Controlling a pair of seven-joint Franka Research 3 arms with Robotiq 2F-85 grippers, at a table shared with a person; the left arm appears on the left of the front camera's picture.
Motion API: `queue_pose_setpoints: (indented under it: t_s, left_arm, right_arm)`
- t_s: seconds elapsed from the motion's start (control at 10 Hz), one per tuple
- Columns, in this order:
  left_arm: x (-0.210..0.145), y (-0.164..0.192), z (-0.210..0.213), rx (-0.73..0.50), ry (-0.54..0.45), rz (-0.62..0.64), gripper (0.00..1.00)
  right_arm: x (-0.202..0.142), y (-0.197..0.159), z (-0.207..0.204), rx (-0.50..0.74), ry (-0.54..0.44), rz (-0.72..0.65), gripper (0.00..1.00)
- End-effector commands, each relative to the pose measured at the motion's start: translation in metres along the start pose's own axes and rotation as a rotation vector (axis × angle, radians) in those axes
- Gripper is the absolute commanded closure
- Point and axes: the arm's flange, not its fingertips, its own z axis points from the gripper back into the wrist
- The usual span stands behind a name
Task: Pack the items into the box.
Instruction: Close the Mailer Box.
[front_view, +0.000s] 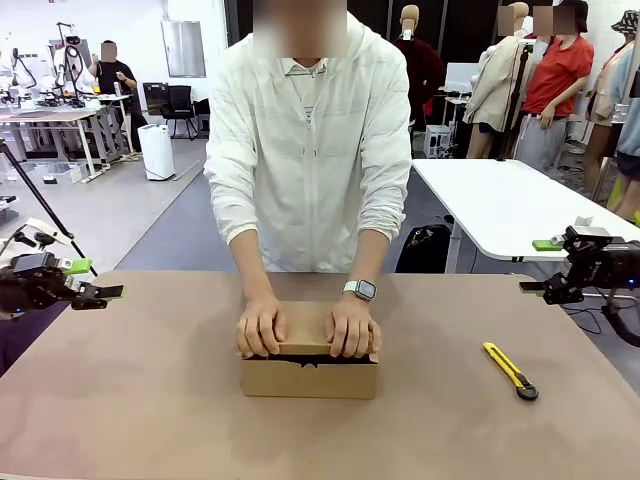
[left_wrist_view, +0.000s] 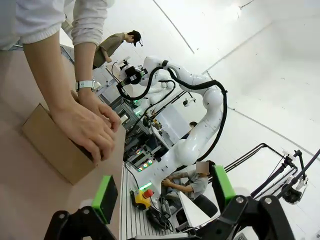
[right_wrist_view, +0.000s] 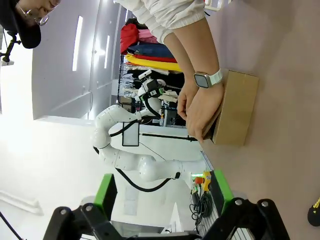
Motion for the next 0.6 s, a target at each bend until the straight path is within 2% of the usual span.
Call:
queue_pose_setpoints:
  t_s: [0.0, 0.5]
  left_arm:
    - [-0.0017, -0.0030, -0.0008, -0.012, 0.000, -0.012, 0.00]
    - [-0.0017, -0.0030, -0.0008, -0.012, 0.000, -0.012, 0.00]
  right_arm:
    - [-0.0049, 0.0049, -0.0001, 0.003, 0.004, 0.001, 0.00]
    - [-0.0049, 0.0049, -0.0001, 0.003, 0.004, 0.001, 0.00]
